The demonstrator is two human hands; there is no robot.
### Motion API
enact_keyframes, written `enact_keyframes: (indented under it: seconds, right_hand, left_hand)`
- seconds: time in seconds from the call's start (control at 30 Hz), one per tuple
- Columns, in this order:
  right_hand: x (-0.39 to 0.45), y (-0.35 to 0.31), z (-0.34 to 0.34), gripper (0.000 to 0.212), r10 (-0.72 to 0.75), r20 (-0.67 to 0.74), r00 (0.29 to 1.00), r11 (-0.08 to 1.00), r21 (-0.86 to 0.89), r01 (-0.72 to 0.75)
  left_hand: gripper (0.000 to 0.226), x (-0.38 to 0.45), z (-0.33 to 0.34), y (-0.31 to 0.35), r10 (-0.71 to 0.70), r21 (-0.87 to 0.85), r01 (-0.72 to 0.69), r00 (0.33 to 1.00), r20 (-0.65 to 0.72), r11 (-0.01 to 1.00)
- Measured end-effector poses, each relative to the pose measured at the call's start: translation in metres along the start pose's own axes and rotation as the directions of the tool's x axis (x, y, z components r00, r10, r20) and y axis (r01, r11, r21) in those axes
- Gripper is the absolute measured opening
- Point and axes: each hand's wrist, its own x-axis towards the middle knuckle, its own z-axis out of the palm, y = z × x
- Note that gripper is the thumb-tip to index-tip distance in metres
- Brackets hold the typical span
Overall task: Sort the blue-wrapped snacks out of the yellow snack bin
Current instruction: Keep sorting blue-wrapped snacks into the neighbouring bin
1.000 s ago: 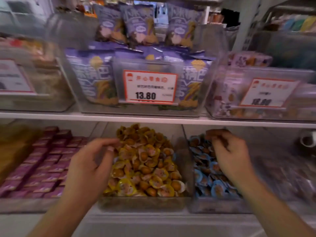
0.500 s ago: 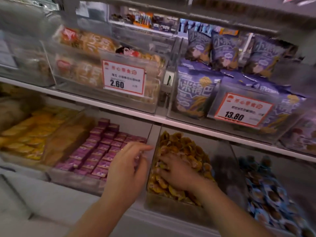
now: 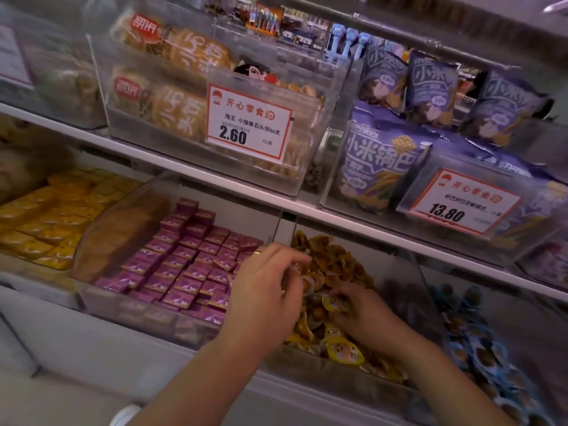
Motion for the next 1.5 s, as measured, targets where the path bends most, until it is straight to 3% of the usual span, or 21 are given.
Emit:
enact_keyframes:
  seconds: [0.1,0.2,0.3,0.4,0.47,0.57,0.7,0.77,0.83,0.93,1.0,1.07,1.2,1.27,1.33,1.37,1.43,1.5]
  right_hand:
    - [-0.008,0.003,-0.002,0.028,0.06,-0.091,0.994,0.983,0.18,-0.043]
    - [-0.021,0.002,-0.01,0.018,0.092,-0.24,0.966,0.924,0.382,0.007]
    - [-0.036,0.002,-0.021,0.016,0.094,-0.276,0.957,0.876,0.48,0.052]
    - [-0.048,0.002,-0.029,0.021,0.042,-0.272,0.961,0.865,0.491,0.101]
    - [-0.054,0.002,-0.031,0.018,0.038,-0.232,0.972,0.842,0.531,0.094]
    - [-0.057,0.006,-0.029,0.018,0.08,-0.204,0.976,0.824,0.565,0.05]
    - [-0.06,0.013,-0.009,0.035,0.239,-0.137,0.961,0.876,0.457,-0.153]
    - [-0.062,0.017,0.002,0.047,0.257,-0.123,0.959,0.909,0.367,-0.196]
    - [-0.055,0.021,0.006,0.062,0.318,-0.089,0.944,0.868,0.429,-0.252]
    - [-0.026,0.025,0.011,0.064,0.424,0.007,0.905,0.728,0.591,-0.346]
    - [-0.001,0.029,0.019,0.067,0.478,0.019,0.878,0.738,0.533,-0.413]
    - [0.021,0.026,0.024,0.074,0.528,0.023,0.849,0.764,0.423,-0.487]
    - [0.053,0.006,0.018,0.088,0.547,0.026,0.837,0.762,0.398,-0.511]
    - [0.056,-0.012,0.02,0.08,0.473,-0.03,0.88,0.82,0.381,-0.428]
    - [0.041,-0.034,0.03,0.064,0.183,-0.134,0.974,0.96,0.237,-0.147]
    - [0.028,-0.043,0.035,0.06,-0.013,-0.175,0.985,0.99,0.139,0.038]
    - [0.006,-0.049,0.041,0.06,-0.254,-0.198,0.947,0.962,0.047,0.268]
    - [-0.005,-0.041,0.038,0.058,-0.318,-0.199,0.927,0.932,0.116,0.344]
  left_hand:
    - [0.027,-0.003,0.008,0.007,0.071,0.006,-0.071,0.997,0.009,0.997]
    - [0.027,-0.006,0.023,0.014,0.121,-0.007,-0.121,0.99,0.079,0.993]
    - [0.036,-0.011,0.044,0.013,0.038,-0.085,-0.017,0.968,0.249,0.996]
    - [0.06,-0.016,0.063,0.006,-0.003,-0.156,0.089,0.877,0.481,0.984]
    - [0.056,-0.017,0.071,0.004,0.007,-0.186,0.116,0.834,0.551,0.976]
    - [0.049,-0.011,0.069,-0.001,-0.099,-0.164,0.2,0.873,0.478,0.966]
    - [0.03,-0.003,0.065,-0.009,-0.241,-0.147,0.288,0.931,0.273,0.946]
    - [0.019,-0.002,0.067,-0.008,-0.361,-0.285,0.42,0.902,0.239,0.862]
    - [0.008,0.0,0.069,-0.005,-0.48,-0.416,0.543,0.84,0.253,0.729]
    - [0.007,0.004,0.068,-0.002,-0.523,-0.505,0.587,0.805,0.279,0.633]
    - [0.008,0.006,0.066,0.0,-0.547,-0.546,0.598,0.79,0.277,0.586]
    - [0.007,0.006,0.066,0.002,-0.554,-0.544,0.596,0.79,0.263,0.591]
    - [0.008,0.006,0.07,0.003,-0.53,-0.507,0.545,0.827,0.191,0.668]
    - [0.008,0.008,0.07,0.004,-0.52,-0.559,0.511,0.839,0.16,0.653]
    - [0.009,0.012,0.069,0.003,-0.506,-0.597,0.484,0.85,0.147,0.64]
    - [0.01,0.014,0.069,0.001,-0.494,-0.6,0.476,0.856,0.15,0.643]
    - [0.013,0.018,0.068,0.0,-0.486,-0.609,0.475,0.859,0.163,0.635]
    - [0.014,0.02,0.067,-0.002,-0.494,-0.617,0.48,0.854,0.165,0.624]
